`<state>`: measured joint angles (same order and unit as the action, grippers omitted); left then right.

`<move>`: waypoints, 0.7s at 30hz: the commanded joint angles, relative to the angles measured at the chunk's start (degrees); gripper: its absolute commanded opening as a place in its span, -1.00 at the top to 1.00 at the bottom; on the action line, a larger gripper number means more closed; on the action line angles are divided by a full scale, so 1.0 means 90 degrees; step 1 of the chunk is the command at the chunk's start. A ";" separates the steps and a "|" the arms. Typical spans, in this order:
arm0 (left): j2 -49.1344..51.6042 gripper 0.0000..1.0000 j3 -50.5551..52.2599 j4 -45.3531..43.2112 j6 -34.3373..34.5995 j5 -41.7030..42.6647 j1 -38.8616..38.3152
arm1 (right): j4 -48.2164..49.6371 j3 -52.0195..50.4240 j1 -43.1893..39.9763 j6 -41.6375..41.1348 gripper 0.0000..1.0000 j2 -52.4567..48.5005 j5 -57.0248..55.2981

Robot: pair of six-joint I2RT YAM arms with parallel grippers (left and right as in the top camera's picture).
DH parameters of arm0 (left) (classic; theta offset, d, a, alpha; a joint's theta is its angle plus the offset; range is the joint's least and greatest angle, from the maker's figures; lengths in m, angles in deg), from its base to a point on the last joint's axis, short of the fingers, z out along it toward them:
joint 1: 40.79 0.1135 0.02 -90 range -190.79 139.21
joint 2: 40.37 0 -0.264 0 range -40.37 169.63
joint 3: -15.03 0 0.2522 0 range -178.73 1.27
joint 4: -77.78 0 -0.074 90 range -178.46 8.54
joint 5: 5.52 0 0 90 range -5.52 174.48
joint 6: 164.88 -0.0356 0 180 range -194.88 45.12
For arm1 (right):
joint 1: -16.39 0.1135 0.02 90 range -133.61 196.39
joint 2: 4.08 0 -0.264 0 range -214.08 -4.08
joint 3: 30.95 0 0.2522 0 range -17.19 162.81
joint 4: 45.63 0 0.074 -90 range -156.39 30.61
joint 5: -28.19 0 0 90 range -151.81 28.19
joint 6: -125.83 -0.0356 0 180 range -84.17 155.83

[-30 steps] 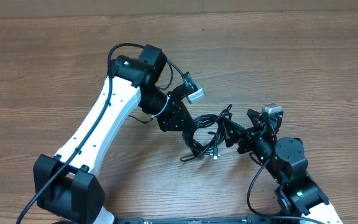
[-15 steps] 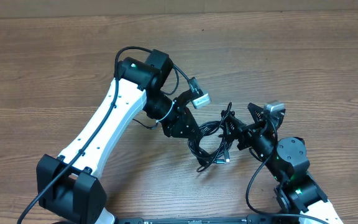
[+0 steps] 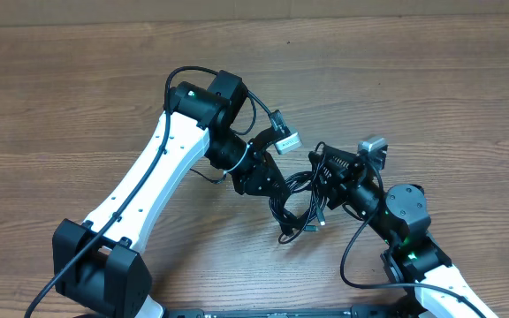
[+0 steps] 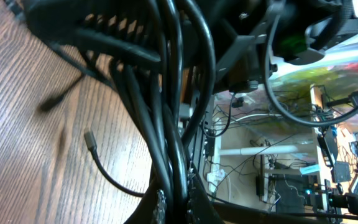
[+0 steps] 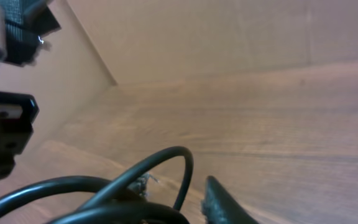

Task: Untangle cables
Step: 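Pull the right gripper away rightward, separating cable strands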

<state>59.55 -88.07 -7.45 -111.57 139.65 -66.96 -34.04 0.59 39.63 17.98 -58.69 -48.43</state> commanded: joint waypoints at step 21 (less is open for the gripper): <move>-0.0090 0.92 -0.0078 -0.0267 0.0005 0.0245 -0.0107 | -0.2669 0.2142 -0.1311 -0.0032 0.93 -0.0248 -0.0333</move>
<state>59.57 -88.99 -12.50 -112.29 143.96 -66.96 -57.02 14.43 31.63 19.82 -61.10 -41.59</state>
